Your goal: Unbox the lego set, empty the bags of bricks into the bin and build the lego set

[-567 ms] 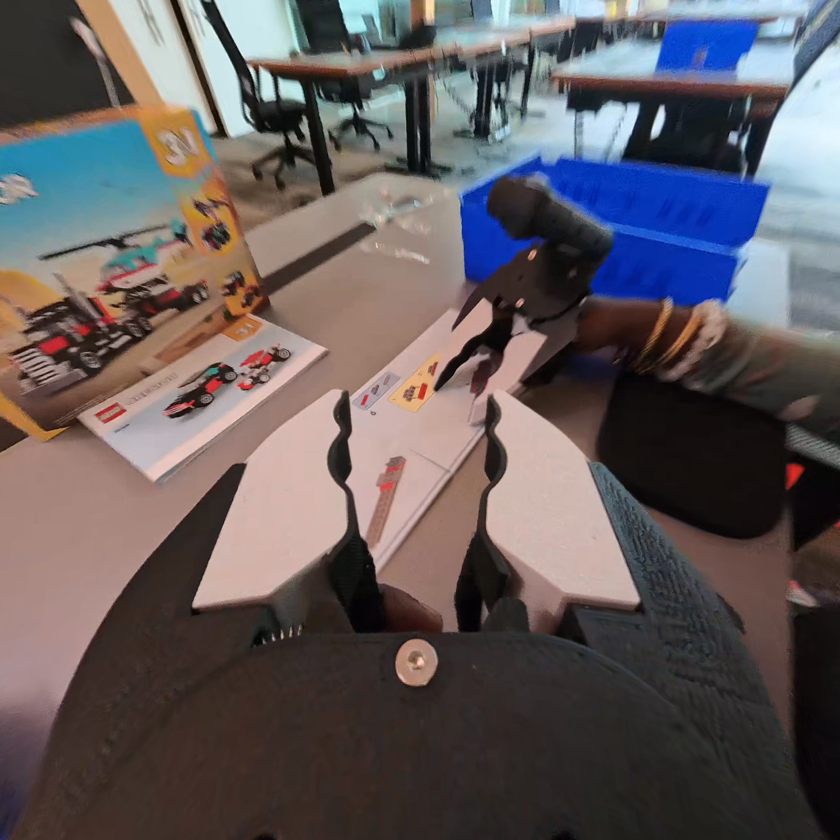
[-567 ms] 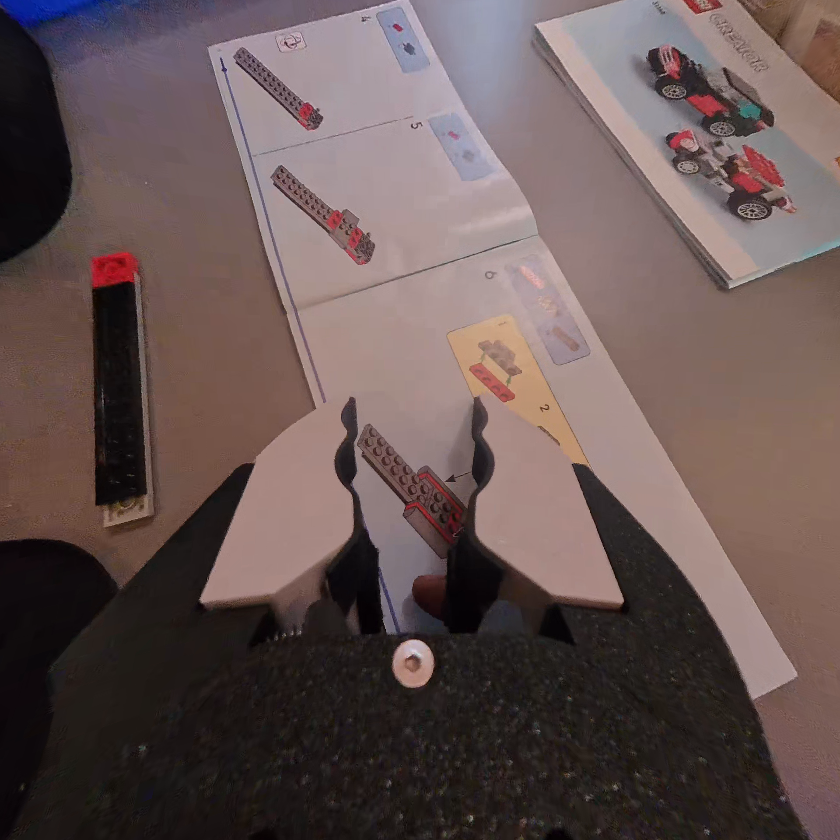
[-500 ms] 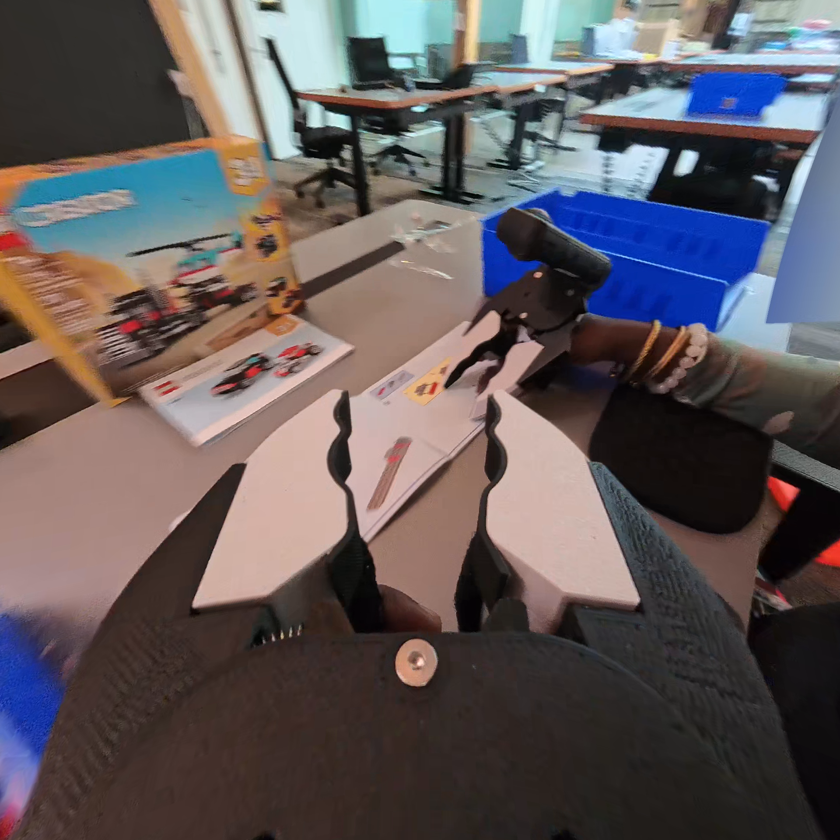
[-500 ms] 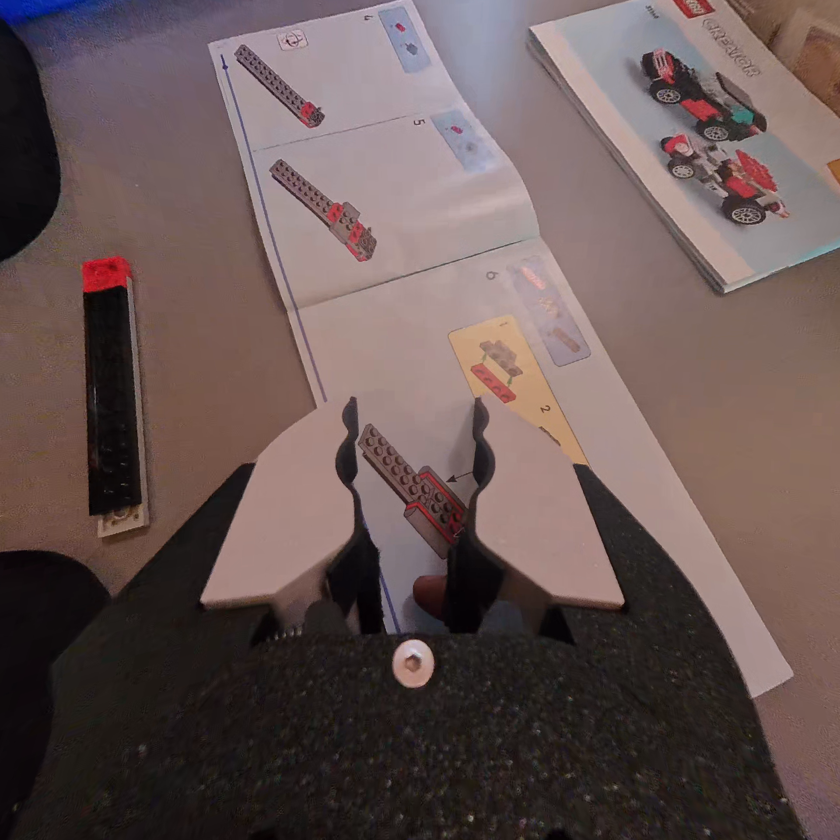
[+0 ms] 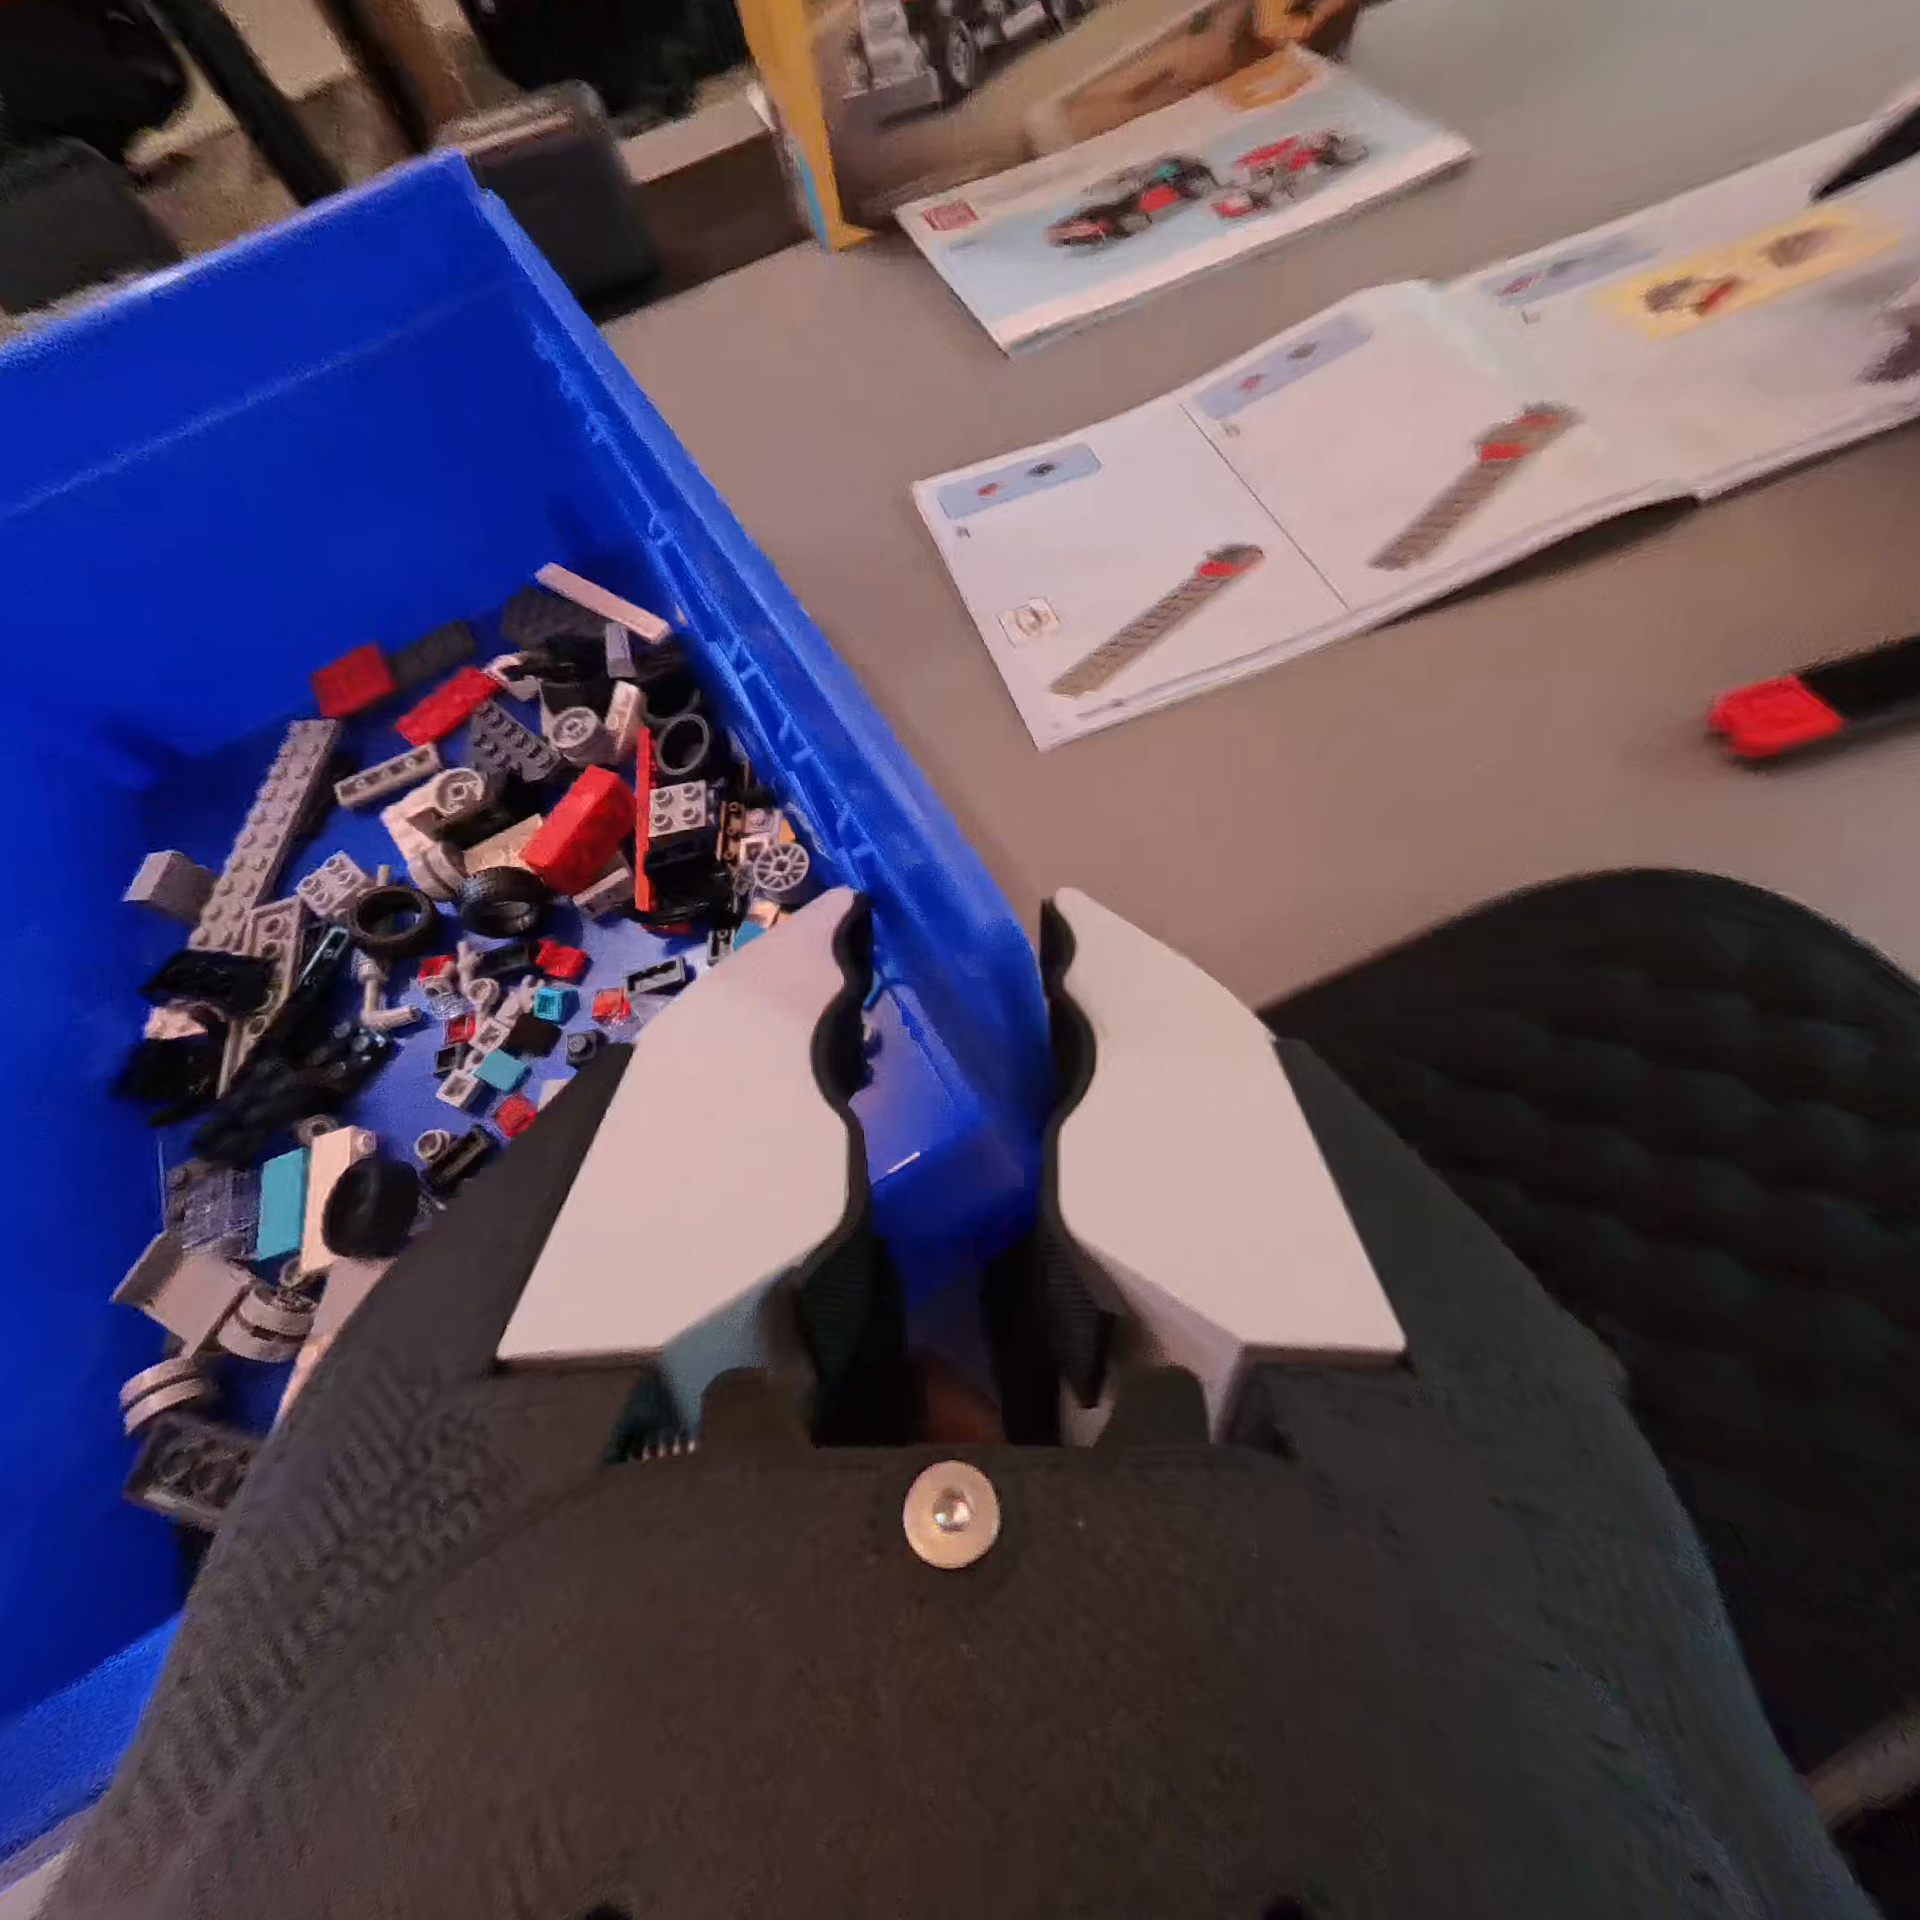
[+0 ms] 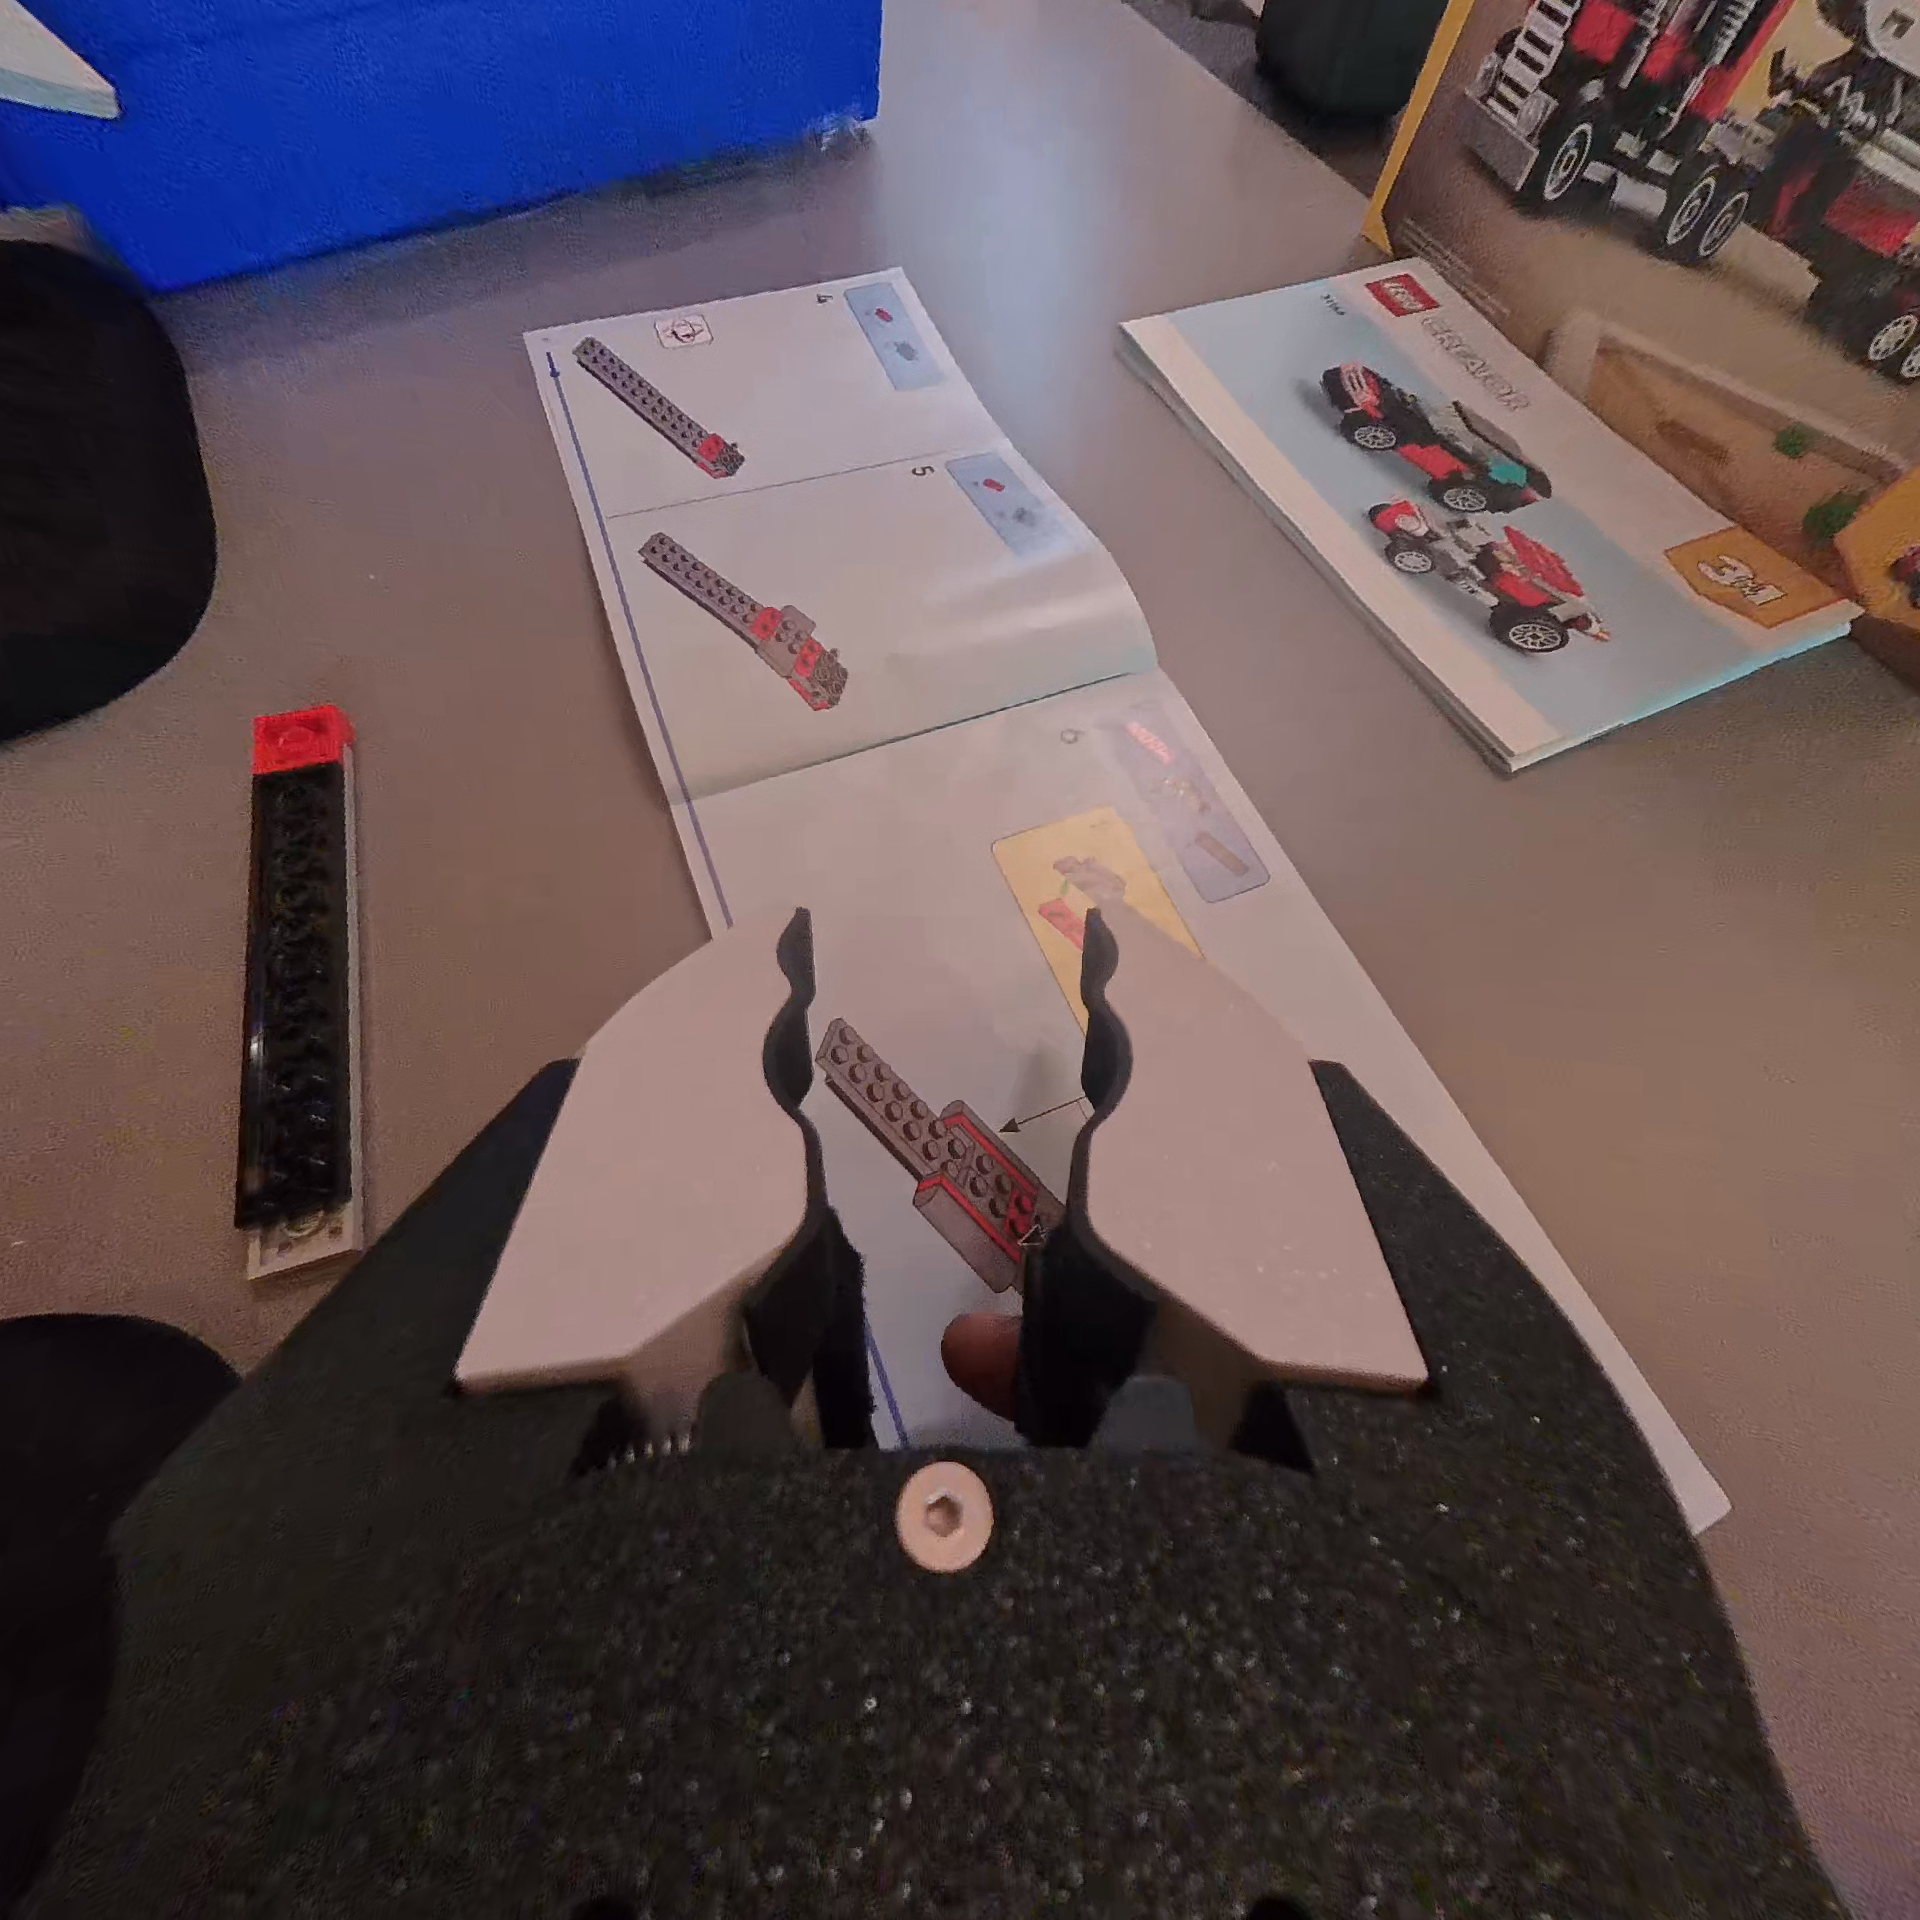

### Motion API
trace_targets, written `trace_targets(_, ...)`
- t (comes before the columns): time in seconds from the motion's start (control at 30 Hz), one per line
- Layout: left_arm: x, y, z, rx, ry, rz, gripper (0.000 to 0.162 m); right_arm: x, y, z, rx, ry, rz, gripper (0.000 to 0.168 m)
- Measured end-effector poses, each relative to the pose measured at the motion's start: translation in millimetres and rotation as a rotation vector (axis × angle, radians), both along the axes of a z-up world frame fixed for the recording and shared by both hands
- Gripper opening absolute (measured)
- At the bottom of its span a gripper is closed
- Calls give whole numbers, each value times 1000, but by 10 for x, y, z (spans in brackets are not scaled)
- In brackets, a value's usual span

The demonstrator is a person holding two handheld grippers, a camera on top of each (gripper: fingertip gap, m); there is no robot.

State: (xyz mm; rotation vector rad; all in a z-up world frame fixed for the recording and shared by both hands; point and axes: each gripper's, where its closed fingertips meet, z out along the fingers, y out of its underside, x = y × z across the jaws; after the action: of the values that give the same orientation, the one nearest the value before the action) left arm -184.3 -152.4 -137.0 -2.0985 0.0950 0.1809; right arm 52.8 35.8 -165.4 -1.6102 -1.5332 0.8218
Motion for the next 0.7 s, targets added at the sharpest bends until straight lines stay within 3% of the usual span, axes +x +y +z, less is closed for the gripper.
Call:
trace_targets(0.03,-22,41,1,14,-18,29,30,2,2,13,3,9,-1,49)
trace_targets(0.13,-118,139,7,44,-37,86,28,-5,-37,54,10,29,29,47)
trace_targets(0.33,-185,227,5,26,-15,104,28,-61,-531,211,-19,98,291,48)
trace_targets(0.47,-17,212,311,126,19,52,42,-46,-977,301,-63,76,432,44)
trace_targets(0.57,154,211,436,119,51,3,55,-20,-1169,175,-71,-18,458,41)
trace_targets(0.7,127,153,520,95,93,57,50,35,-1227,-121,-66,-175,444,43)
